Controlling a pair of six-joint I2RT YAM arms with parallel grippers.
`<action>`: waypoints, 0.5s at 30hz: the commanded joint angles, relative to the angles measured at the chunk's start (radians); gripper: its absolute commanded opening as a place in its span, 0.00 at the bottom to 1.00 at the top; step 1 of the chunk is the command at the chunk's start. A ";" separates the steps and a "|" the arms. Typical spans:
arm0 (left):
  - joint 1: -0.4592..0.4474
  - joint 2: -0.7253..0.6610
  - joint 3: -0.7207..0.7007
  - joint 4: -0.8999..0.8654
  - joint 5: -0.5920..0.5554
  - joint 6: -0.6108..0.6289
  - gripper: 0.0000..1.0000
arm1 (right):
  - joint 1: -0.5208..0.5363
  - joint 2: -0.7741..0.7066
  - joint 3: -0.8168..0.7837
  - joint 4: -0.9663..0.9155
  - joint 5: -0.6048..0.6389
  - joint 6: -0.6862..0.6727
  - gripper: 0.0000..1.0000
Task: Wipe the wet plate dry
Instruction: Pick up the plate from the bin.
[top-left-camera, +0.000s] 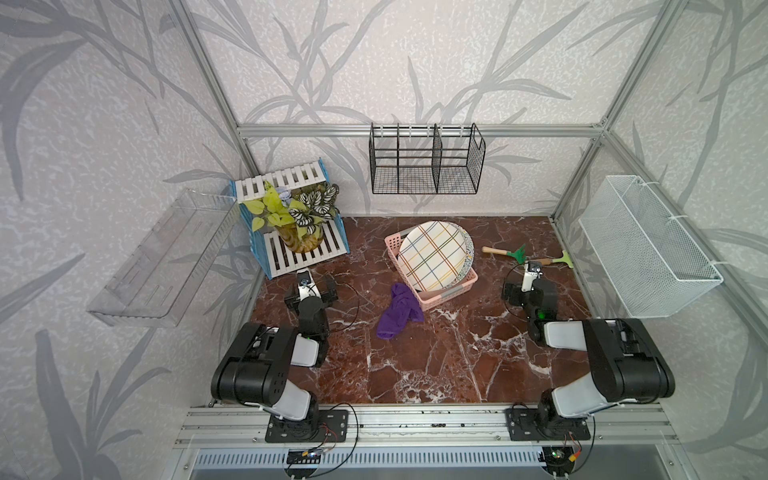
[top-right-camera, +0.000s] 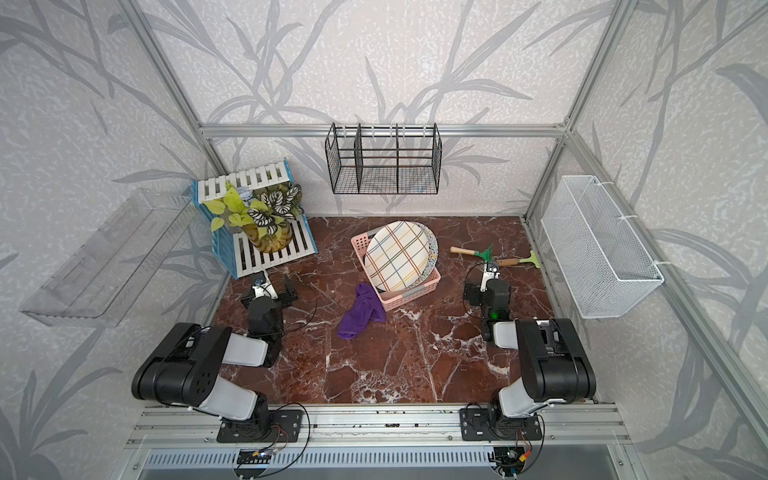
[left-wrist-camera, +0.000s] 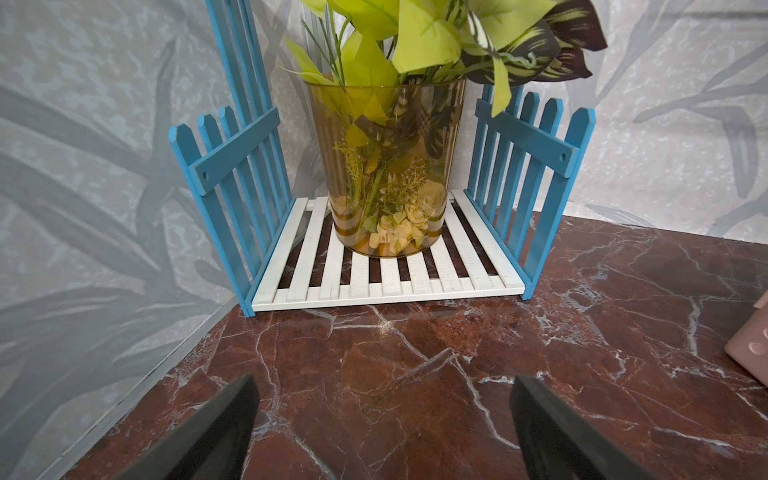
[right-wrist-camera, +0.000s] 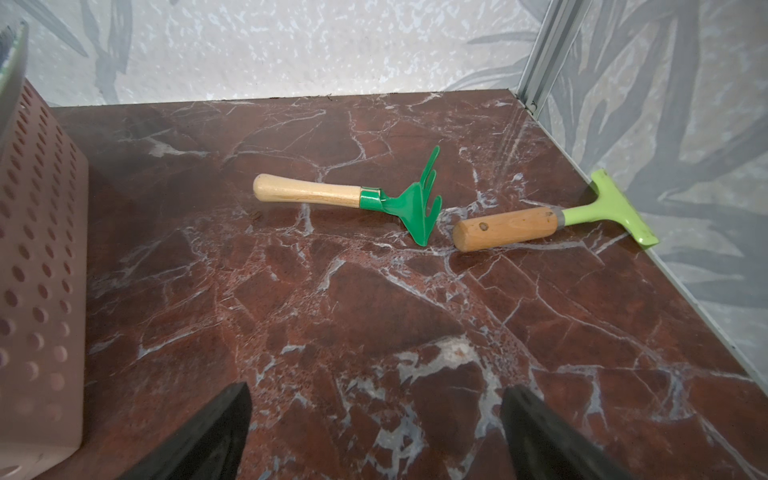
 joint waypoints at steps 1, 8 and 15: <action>-0.063 -0.129 0.045 -0.141 -0.026 0.069 1.00 | 0.003 -0.169 0.132 -0.258 0.012 0.025 0.99; -0.199 -0.414 0.357 -0.984 0.206 -0.594 0.98 | 0.077 -0.284 0.536 -0.975 -0.408 0.523 0.88; -0.257 -0.223 0.475 -1.007 0.466 -0.775 0.72 | 0.205 -0.042 0.771 -1.069 -0.388 0.501 0.76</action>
